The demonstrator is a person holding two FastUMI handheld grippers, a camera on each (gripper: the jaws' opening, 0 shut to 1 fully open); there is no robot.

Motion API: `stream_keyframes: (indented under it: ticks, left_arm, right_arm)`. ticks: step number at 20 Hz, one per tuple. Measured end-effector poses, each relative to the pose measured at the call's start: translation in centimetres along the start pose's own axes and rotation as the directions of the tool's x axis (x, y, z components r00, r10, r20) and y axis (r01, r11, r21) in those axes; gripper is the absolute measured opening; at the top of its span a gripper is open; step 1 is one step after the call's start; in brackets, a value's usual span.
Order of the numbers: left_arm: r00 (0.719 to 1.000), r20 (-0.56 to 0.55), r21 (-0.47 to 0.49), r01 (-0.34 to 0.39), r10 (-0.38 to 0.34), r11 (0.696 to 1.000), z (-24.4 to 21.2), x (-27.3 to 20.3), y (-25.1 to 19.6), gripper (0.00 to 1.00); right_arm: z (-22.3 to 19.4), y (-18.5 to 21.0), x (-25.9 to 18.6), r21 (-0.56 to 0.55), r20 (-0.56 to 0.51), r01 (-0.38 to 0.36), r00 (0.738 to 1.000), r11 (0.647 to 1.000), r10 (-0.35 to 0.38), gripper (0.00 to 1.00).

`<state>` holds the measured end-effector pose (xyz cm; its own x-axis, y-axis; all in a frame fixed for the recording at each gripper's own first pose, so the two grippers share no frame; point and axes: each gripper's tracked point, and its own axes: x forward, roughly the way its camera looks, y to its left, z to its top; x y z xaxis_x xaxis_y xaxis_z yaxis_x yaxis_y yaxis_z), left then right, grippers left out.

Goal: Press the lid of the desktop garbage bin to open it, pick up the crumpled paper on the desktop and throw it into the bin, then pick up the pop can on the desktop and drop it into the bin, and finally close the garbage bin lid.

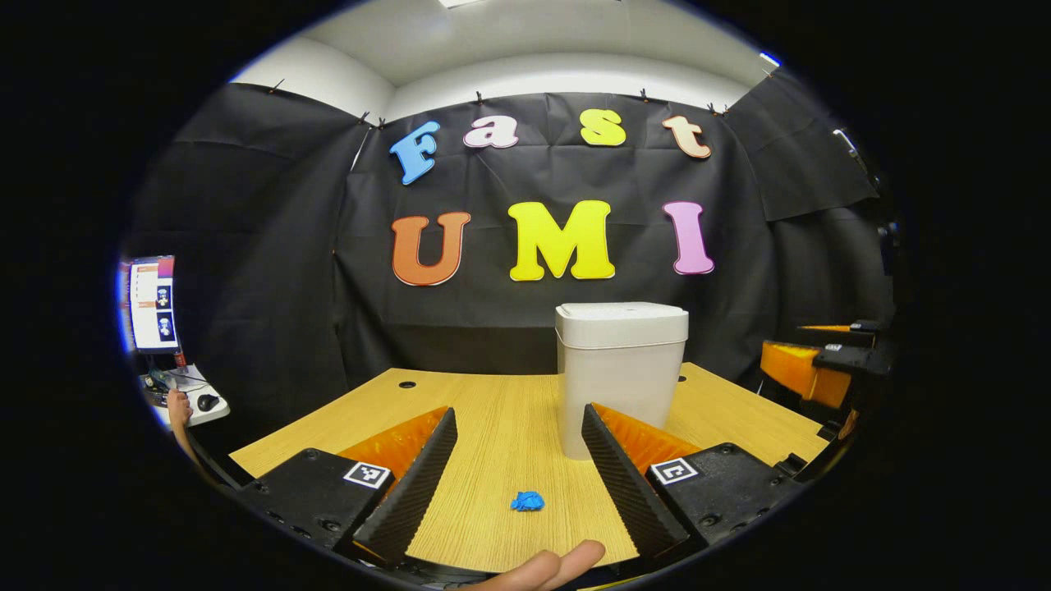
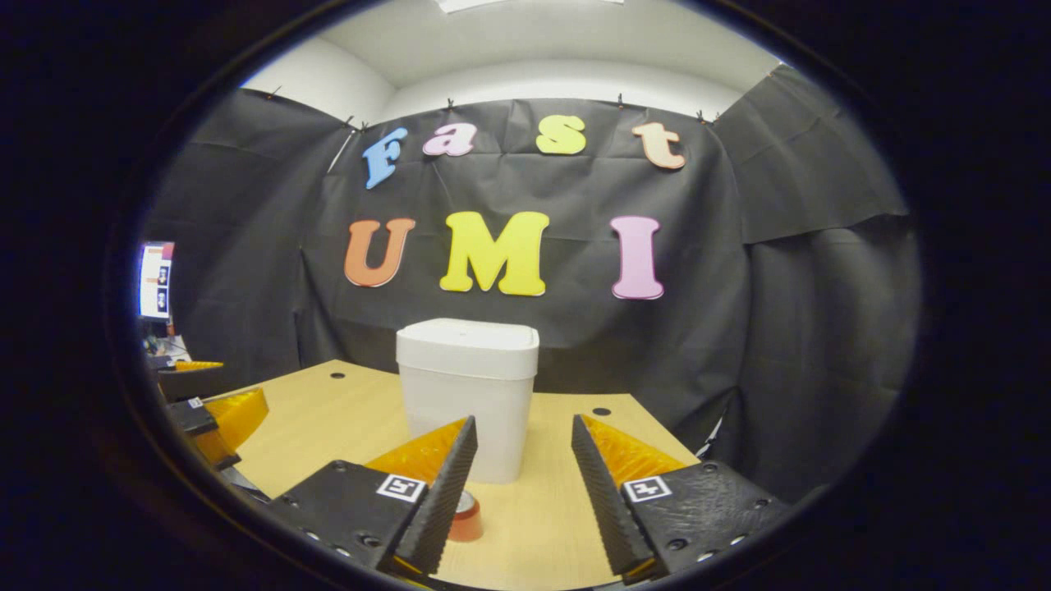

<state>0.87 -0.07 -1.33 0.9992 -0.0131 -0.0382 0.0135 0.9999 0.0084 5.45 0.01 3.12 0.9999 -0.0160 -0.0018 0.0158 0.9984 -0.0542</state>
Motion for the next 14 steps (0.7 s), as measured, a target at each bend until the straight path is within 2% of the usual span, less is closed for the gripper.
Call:
stream_keyframes:
  ticks: [4, 5, 6, 7, 8, 9, 10, 11, 13, 14]
  left_arm:
    - [1.0, 0.004, -0.007, -0.031, 0.031, 0.999, 0.2, 0.0, 1.3, 0.99]
    - [0.999, 0.016, -0.012, -0.045, 0.045, 0.999, 0.6, -0.1, 1.8, 0.99]
    - [0.998, 0.027, -0.016, -0.051, 0.052, 0.999, 0.8, -0.2, 2.1, 0.99]
    - [0.998, 0.029, -0.017, -0.049, 0.049, 0.999, 0.8, -0.2, 2.2, 0.99]
    - [0.999, 0.03, -0.013, -0.042, 0.042, 0.999, 0.9, -0.2, 2.1, 0.99]
    - [0.999, 0.032, -0.004, -0.04, 0.04, 0.999, 0.8, -0.2, 2.1, 0.99]
    - [0.999, 0.034, 0.003, -0.042, 0.042, 0.999, 0.9, -0.2, 2.3, 0.99]
    - [0.999, 0.034, 0.008, -0.042, 0.042, 0.999, 0.8, -0.2, 2.3, 0.99]
    - [0.999, 0.029, 0.005, -0.036, 0.036, 0.999, 0.6, 0.0, 2.3, 0.99]
    - [0.999, 0.02, 0.004, -0.043, 0.043, 0.999, 0.4, 0.0, 2.7, 0.99]
  right_arm:
    - [3.1, 1.1, 2.2, -0.026, 0.013, -0.043, 0.999, 0.999, 0.043, 0.53]
    - [3.2, 1.3, 2.5, -0.014, -0.001, -0.064, 0.998, 0.998, 0.064, 0.38]
    - [3.5, 1.9, 2.8, -0.003, -0.018, -0.096, 0.995, 0.995, 0.096, 0.41]
    - [4.0, 2.4, 3.4, -0.001, -0.029, -0.116, 0.993, 0.993, 0.116, 0.35]
    - [4.3, 1.9, 3.9, -0.015, -0.036, -0.096, 0.995, 0.995, 0.096, 0.35]
    - [5.1, 1.1, 4.7, -0.002, -0.042, -0.069, 0.997, 0.998, 0.069, 0.18]
    - [5.6, 1.2, 5.3, 0.015, -0.049, -0.073, 0.996, 0.997, 0.074, 0.01]
    - [6.0, 2.2, 6.0, 0.023, -0.056, -0.103, 0.993, 0.994, 0.104, 0.05]
    - [7.9, 3.8, 7.6, 0.027, -0.05, -0.139, 0.989, 0.99, 0.14, 0.05]
    - [8.8, 3.8, 8.6, 0.034, -0.043, -0.13, 0.99, 0.991, 0.132, 0.04]
